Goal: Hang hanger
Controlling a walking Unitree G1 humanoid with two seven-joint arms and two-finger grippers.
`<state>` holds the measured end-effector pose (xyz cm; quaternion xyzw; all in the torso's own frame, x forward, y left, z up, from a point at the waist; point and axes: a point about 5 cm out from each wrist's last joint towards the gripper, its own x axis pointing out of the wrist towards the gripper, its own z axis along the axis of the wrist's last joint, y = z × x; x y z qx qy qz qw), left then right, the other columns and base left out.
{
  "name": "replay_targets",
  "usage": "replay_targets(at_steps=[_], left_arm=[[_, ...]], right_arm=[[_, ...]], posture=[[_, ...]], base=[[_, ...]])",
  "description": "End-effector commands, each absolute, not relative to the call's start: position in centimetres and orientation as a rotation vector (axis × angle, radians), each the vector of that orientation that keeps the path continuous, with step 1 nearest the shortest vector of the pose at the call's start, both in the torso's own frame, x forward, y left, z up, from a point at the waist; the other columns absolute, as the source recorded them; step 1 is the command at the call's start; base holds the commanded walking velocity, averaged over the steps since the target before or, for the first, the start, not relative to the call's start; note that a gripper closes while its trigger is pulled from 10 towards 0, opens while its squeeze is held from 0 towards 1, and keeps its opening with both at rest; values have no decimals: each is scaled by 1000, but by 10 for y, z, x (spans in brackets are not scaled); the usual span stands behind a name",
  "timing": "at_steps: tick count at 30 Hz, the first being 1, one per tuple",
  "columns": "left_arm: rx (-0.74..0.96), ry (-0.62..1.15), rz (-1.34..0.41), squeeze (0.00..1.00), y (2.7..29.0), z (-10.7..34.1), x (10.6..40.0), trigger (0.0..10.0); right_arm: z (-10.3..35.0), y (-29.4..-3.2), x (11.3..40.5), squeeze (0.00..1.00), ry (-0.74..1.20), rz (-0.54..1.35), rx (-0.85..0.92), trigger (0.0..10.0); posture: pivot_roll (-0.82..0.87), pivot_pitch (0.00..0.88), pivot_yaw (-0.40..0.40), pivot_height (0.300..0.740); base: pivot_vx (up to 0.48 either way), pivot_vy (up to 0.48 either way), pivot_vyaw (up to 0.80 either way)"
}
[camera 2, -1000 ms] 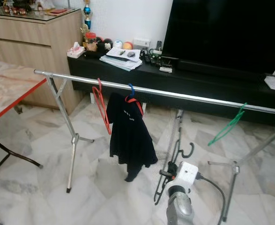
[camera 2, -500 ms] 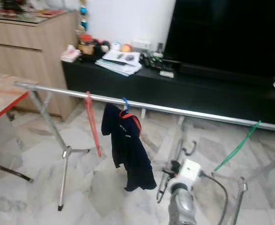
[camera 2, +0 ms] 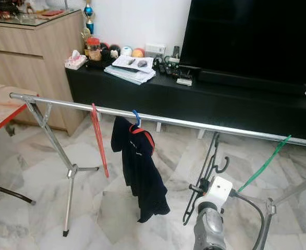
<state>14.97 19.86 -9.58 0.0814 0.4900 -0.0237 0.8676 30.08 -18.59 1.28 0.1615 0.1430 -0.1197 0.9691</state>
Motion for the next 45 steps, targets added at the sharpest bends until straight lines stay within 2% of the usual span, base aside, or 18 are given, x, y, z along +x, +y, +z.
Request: replay_targets(at_steps=[1,6,24,33,45], left_arm=[[175,1085,-72,0,193,-102,136,10000],[184,1086,-77,0,193,-103,135,10000],[184,1083,-67,0,203,-102,133,10000],[163,1061,-79,0,201,-100,137,10000],[154,1085,-97,0,191,-105,126,10000]], right_arm=[[7,-187,296,0,320,-258,332,10000],[6,-187,296,0,324,-261,330,10000],[7,-186,297,0,330,-271,326,10000],[8,-185,298,0,318,-278,325,10000],[12,-188,296,0,253,-333,322,10000]], posture=[[-10,47,-58,740],[-8,52,-56,740],[-4,67,-58,740],[-2,75,-61,740],[-2,80,-65,740]], base=[[0,0,0],[0,0,0],[359,0,0],[0,0,0],[0,0,0]])
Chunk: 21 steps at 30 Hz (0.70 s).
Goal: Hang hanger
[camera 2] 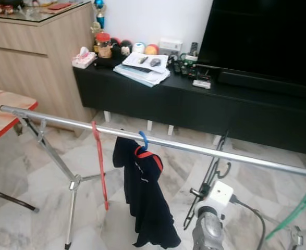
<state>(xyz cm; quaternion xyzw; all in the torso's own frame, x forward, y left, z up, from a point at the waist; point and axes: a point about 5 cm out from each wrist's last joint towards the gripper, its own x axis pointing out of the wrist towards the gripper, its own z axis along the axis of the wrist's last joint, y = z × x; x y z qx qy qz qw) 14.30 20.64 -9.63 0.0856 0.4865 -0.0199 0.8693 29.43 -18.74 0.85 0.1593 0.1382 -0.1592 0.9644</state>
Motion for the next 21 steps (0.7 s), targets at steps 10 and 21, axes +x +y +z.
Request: replay_targets(at_steps=[10,21], left_arm=[[160,1085,-92,0,198,-104,128,10000],[165,1085,-90,0,201,-103,129,10000]], right_arm=[[16,-196,295,0,218,-386,290,10000],[27,-200,304,0,177,-381,251,10000]], posture=[[-4,80,-65,740],[-5,76,-61,740]], base=[[0,0,0],[0,0,0]])
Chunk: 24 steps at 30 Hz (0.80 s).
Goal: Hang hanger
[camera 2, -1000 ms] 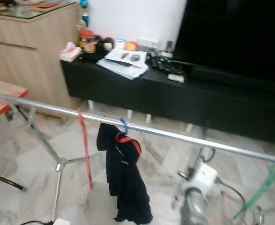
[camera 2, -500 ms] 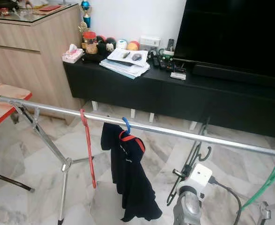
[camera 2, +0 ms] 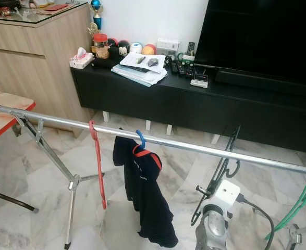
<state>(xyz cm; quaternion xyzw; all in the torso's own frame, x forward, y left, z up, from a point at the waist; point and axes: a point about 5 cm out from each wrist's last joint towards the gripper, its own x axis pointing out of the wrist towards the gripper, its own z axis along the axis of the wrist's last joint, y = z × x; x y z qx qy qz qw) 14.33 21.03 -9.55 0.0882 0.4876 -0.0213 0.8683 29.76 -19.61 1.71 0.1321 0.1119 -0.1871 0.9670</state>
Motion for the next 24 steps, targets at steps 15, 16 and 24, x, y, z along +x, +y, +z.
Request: replay_targets(at_steps=[15,16,24], left_arm=[[177,1083,-106,0,201,-103,129,10000],[178,1083,-107,0,201,-102,129,10000],[180,1087,-111,0,201,-103,129,10000]], right_arm=[[34,-208,305,0,114,-441,274,10000],[34,-207,305,0,117,-439,269,10000],[33,-199,309,0,163,-336,160,10000]], posture=[[-5,62,-55,740],[-5,64,-55,740],[-4,70,-55,740]], base=[[0,0,0],[0,0,0],[0,0,0]])
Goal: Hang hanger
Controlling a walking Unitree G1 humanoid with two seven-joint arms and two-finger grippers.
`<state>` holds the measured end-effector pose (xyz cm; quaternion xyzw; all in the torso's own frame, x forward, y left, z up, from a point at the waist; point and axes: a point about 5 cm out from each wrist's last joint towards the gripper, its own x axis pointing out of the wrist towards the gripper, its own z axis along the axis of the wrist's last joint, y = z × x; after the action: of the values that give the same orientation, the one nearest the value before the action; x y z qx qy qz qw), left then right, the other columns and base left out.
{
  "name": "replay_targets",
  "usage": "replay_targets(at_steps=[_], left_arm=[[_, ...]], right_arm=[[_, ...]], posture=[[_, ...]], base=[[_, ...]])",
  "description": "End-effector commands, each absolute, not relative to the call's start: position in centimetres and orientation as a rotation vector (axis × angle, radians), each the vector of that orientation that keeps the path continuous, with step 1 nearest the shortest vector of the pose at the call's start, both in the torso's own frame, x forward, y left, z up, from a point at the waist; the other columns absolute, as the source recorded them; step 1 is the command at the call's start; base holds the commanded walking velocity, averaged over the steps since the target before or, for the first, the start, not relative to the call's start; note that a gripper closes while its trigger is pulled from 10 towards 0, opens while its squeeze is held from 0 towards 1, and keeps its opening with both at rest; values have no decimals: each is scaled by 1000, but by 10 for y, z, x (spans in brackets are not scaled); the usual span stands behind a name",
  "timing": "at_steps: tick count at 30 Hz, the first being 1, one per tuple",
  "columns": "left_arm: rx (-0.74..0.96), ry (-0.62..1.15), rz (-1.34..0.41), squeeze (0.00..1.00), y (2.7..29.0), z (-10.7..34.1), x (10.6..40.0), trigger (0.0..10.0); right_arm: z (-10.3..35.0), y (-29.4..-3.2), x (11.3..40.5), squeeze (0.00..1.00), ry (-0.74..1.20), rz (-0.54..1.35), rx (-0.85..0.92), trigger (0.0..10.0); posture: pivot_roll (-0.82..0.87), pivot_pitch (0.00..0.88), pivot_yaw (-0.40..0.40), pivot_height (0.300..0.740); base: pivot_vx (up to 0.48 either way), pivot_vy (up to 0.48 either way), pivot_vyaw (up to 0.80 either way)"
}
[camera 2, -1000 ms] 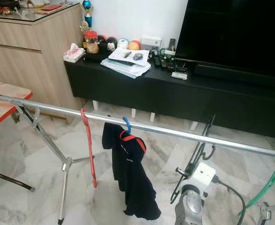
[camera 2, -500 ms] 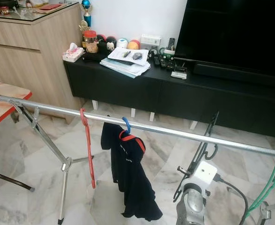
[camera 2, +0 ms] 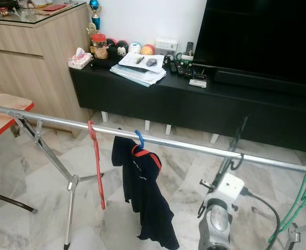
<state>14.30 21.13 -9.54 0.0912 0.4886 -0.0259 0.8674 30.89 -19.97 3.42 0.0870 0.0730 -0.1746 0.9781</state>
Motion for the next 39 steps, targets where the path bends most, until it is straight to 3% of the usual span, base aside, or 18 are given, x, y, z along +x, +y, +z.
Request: replay_targets(at_steps=[1,23,24,25,26,39], left_arm=[[180,1087,-111,0,201,-103,129,10000],[177,1096,-119,0,201,-103,129,10000],[178,1096,-119,0,201,-103,130,10000],[178,1096,-119,0,201,-103,130,10000],[178,1096,-119,0,200,-103,130,10000],[178,1096,-121,0,199,-103,129,10000]], right_arm=[[33,-198,309,0,166,-327,155,10000],[20,-191,306,0,275,-277,148,10000],[20,-191,306,75,274,-273,154,10000],[20,-190,306,75,273,-271,158,10000],[21,-190,306,616,271,-269,159,10000],[19,-191,301,600,239,-266,153,10000]], posture=[[-4,70,-55,740],[-3,82,-56,740],[-3,82,-56,740],[-2,82,-56,740],[-2,82,-56,740],[-5,83,-61,740]], base=[[0,0,0],[0,0,0],[0,0,0],[0,0,0],[0,0,0],[0,0,0]])
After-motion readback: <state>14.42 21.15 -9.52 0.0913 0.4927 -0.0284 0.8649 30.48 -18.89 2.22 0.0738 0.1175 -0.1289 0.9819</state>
